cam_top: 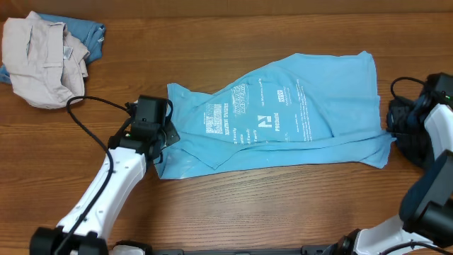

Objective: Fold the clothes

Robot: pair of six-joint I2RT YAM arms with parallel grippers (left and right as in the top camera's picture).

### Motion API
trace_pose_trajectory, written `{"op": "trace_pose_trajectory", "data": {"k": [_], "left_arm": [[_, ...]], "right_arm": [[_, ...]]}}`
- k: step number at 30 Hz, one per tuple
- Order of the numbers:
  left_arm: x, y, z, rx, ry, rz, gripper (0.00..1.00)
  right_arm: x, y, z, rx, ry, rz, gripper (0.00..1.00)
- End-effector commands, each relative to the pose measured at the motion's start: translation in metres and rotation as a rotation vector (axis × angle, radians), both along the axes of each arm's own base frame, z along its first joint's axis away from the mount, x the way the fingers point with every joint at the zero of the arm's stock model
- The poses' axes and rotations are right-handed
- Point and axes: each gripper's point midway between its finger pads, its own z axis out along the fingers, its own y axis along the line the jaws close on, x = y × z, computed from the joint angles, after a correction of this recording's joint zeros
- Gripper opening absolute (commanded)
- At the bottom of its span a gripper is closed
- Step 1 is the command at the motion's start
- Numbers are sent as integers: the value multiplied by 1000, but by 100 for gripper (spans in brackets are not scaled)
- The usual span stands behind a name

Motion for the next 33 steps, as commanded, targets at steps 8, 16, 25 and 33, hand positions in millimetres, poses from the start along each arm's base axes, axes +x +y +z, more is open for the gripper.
{"op": "trace_pose_trajectory", "data": {"k": [8, 16, 25, 33], "left_arm": [[14, 6, -26, 40, 35, 29, 8], [13, 6, -27, 41, 37, 22, 10], [36, -31, 14, -62, -9, -205, 75], [74, -53, 134, -91, -158, -355, 98]], "right_arm": [[30, -12, 17, -41, -128, -1, 5], [38, -5, 19, -77, -130, 28, 33], [57, -3, 64, -107, -195, 281, 100], [100, 15, 178, -199, -377, 547, 100]]}}
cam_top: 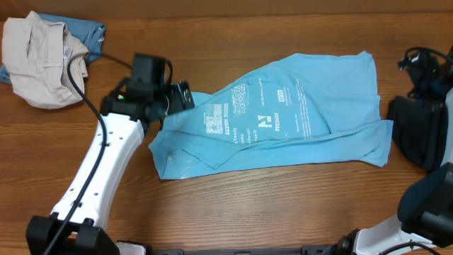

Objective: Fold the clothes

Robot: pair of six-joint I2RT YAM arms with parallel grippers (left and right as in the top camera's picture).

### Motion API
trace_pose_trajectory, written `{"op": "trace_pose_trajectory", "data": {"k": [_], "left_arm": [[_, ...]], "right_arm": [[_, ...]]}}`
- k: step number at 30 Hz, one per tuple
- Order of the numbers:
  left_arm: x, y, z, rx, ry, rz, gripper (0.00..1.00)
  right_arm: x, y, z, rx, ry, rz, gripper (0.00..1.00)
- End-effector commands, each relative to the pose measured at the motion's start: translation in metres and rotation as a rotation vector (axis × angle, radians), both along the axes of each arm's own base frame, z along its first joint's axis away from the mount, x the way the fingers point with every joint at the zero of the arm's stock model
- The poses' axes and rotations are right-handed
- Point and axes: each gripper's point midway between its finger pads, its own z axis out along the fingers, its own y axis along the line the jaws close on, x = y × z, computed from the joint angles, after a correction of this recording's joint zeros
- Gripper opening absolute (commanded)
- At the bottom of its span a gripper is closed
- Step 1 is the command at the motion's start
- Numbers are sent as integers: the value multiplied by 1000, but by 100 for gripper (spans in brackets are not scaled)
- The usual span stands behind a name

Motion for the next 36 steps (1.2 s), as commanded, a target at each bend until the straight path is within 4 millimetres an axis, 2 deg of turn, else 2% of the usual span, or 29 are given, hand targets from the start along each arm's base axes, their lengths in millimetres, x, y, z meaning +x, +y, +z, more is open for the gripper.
{"op": "trace_pose_trajectory", "data": {"k": [1, 4, 7, 9, 12, 15, 18, 20, 25, 27, 31, 36], "left_arm": [[21, -18, 48, -62, -104, -135, 98], [36, -28, 49, -135, -69, -209, 100], [53, -42, 22, -218, 43, -283, 100], [65, -47, -7, -231, 107, -286, 100], [71, -54, -43, -264, 173, -295, 100], [69, -58, -79, -289, 261, -293, 85], [65, -58, -110, -292, 336, -276, 66], [63, -58, -119, -295, 362, -266, 56], [61, -51, -127, -255, 386, -231, 26], [61, -47, -129, -231, 389, -217, 22], [62, -41, -135, -202, 399, -189, 15], [54, -41, -144, -209, 452, -166, 4]], "right_arm": [[19, 16, 48, -47, -124, 144, 100], [26, 26, 45, -45, -124, 185, 98], [31, 39, 29, -41, -84, 251, 98], [32, 44, 20, -27, -60, 263, 98], [33, 50, 12, -15, -36, 275, 98], [32, 55, 5, -4, -17, 284, 94], [29, 64, -2, 12, 15, 300, 76], [28, 69, -8, 19, 30, 310, 70], [21, 78, -25, 43, 72, 317, 50], [18, 79, -33, 51, 85, 316, 45], [13, 83, -46, 68, 110, 312, 42], [14, 93, -47, 88, 109, 320, 42]]}}
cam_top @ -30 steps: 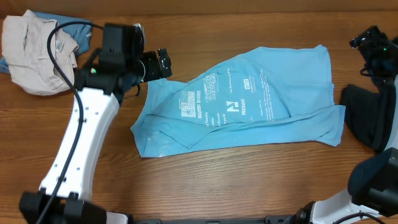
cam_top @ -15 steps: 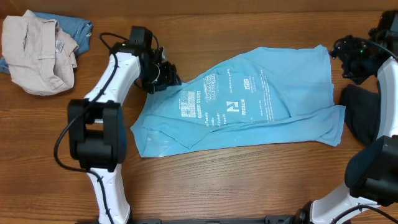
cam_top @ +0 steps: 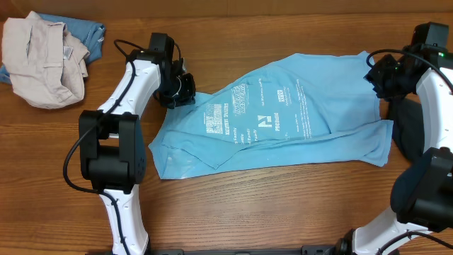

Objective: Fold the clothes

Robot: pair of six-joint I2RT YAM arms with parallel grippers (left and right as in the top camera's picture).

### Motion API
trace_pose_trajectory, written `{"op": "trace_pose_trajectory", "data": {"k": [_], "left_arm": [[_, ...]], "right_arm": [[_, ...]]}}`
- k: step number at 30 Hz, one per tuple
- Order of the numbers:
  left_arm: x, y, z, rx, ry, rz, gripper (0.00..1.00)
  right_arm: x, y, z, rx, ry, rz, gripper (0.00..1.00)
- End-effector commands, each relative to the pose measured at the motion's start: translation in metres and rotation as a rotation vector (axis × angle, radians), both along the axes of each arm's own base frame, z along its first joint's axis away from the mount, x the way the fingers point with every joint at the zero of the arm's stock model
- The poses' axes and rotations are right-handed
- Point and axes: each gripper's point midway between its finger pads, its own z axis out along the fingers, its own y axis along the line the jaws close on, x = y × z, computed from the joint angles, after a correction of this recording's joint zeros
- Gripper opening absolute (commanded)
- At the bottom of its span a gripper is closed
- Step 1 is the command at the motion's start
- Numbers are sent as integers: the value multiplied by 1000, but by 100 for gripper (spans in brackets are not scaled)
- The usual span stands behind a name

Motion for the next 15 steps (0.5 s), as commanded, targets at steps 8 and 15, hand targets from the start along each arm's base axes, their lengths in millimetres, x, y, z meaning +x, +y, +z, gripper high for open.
{"op": "trace_pose_trajectory", "data": {"k": [8, 15], "left_arm": [[-14, 7, -48, 53, 146, 36, 4], [-18, 70, -54, 192, 193, 142, 4]], "right_arm": [[4, 23, -4, 14, 8, 46, 42], [1, 24, -5, 17, 18, 47, 42]]}}
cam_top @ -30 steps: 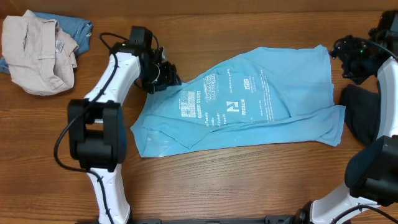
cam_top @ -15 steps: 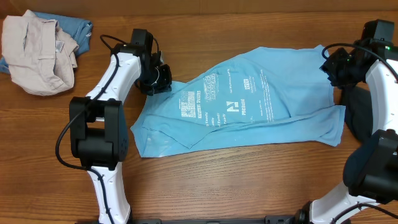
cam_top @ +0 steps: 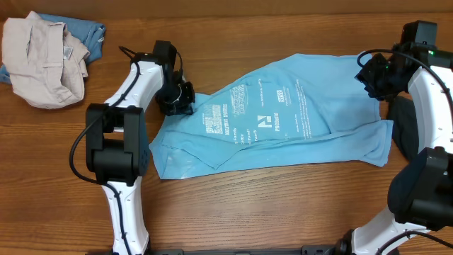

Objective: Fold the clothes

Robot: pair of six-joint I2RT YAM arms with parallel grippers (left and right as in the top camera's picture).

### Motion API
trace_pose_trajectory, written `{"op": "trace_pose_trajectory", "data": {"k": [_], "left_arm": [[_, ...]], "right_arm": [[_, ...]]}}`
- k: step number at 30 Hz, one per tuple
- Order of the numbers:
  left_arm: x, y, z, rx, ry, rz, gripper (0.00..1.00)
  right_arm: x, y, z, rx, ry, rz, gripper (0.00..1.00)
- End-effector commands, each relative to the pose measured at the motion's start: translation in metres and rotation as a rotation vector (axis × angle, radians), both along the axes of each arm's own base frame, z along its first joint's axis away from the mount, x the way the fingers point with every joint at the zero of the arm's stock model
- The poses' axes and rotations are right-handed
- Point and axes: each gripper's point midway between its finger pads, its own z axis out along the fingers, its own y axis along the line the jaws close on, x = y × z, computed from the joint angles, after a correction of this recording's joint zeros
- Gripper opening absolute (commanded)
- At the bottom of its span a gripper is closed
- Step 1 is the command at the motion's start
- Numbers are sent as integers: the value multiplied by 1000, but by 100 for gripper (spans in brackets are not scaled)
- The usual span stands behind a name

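Note:
A light blue T-shirt point(cam_top: 283, 120) with white print lies spread across the middle of the wooden table point(cam_top: 248, 212), with a folded band along its lower right edge. My left gripper point(cam_top: 177, 99) sits on the shirt's upper left corner, and its fingers are hidden under the wrist. My right gripper point(cam_top: 368, 74) is at the shirt's upper right corner. The overhead view does not show whether either one is open.
A crumpled beige garment point(cam_top: 42, 60) lies on a blue one point(cam_top: 88, 35) at the far left corner. A dark cloth heap point(cam_top: 414, 138) lies at the right edge, beside the right arm.
My left gripper has shifted slightly toward the front, still on the shirt's upper left corner. My right gripper has moved a little left, closer over the upper right corner. The shirt looks unchanged.
At first my left gripper was by the shirt's left edge and the right one by the dark heap. Then the left gripper stood at the upper left corner, with the left edge pulled out of shape. Later the right gripper reached the upper right corner, and both remain there.

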Motion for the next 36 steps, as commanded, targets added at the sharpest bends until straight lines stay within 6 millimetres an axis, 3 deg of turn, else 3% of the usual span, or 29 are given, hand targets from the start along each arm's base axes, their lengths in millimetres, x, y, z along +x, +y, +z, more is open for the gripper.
{"op": "trace_pose_trajectory", "data": {"k": [1, 6, 15, 17, 19, 21, 24, 26, 27, 29, 30, 33, 36], "left_arm": [[-2, 64, -19, 140, 58, 116, 4], [-3, 118, -18, 113, 83, 247, 4], [7, 164, -18, 130, 17, 294, 12], [6, 170, -15, 90, 20, 319, 13], [10, 168, -6, 29, 0, 322, 6], [22, 161, 15, -24, -56, 301, 6], [36, 155, 49, -20, -129, 268, 19], [46, 150, 74, -15, -186, 246, 36], [50, 146, 87, -13, -213, 235, 49], [57, 138, 108, -12, -259, 215, 91], [61, 132, 119, -11, -287, 200, 100], [69, 114, 127, -15, -316, 179, 100], [74, 109, 116, 12, -297, 201, 100]], "right_arm": [[0, 4, -4, 9, 9, 6, 42], [3, 14, -3, 7, 2, 29, 42], [20, 60, 2, 5, -55, 118, 44], [28, 62, 6, 1, -91, 121, 45], [36, 61, 11, 1, -128, 109, 46], [44, 61, 16, 1, -162, 99, 47], [47, 60, 21, -5, -179, 105, 50], [50, 56, 26, -38, -194, 113, 54], [52, 53, 29, -53, -200, 106, 56], [55, 53, 36, -56, -213, 107, 59], [55, 54, 37, -52, -215, 109, 60], [48, 55, 32, -45, -181, 111, 62], [40, 56, 27, -36, -144, 113, 63]]}}
